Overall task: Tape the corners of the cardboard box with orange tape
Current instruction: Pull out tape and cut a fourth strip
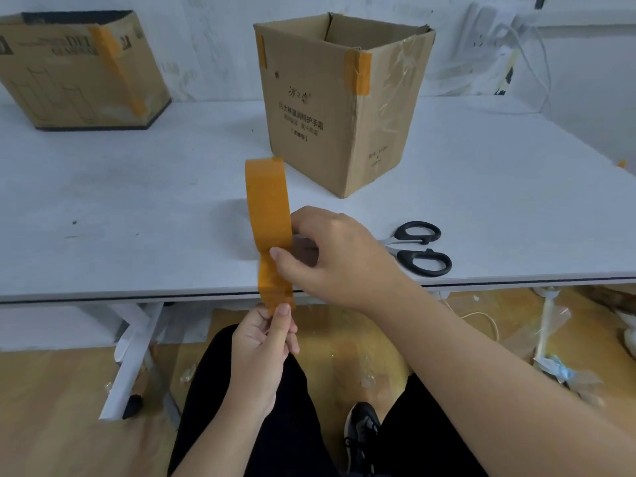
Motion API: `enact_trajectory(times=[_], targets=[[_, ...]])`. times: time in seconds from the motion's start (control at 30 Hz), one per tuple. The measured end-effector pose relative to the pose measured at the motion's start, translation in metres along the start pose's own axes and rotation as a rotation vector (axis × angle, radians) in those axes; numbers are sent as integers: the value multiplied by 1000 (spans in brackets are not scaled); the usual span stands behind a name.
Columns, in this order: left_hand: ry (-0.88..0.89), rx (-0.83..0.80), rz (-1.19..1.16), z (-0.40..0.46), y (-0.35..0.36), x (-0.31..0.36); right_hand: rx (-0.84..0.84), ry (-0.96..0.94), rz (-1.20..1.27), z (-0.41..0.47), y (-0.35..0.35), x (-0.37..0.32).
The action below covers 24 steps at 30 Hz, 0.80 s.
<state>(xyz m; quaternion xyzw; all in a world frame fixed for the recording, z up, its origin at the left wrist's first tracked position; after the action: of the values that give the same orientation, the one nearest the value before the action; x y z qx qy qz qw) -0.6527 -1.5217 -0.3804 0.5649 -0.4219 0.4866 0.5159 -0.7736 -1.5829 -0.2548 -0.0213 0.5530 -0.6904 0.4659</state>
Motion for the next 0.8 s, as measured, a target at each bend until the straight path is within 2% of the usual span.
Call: enact_trajectory(times=[0.17, 0.3, 0.4, 0.57, 0.8], targets=[[-36, -14, 0, -4, -4, -7, -9, 5, 31, -1, -4, -4], [-93, -18, 20, -6, -5, -8, 55, 142, 284, -4, -23, -4], [-137, -23, 29, -7, -5, -6, 63, 222, 147, -10, -48, 10], [-113, -35, 74, -8, -10, -5, -197, 475, 38, -42, -89, 47], [-125, 24, 23, -3, -14, -4, -286, 492, -127, -60, -100, 42]])
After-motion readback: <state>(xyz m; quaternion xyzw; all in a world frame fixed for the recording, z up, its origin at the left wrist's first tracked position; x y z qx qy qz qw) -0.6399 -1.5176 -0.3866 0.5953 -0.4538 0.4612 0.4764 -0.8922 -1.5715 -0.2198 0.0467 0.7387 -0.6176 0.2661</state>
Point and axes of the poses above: each hand's wrist, its own z-axis towards the middle knuckle, its own y-axis out of the palm, x = y × z, the point moved 2 cm from there along z, towards the middle knuckle, and after that the axes turned 7 degrees about -x, right-handed, at the moved point
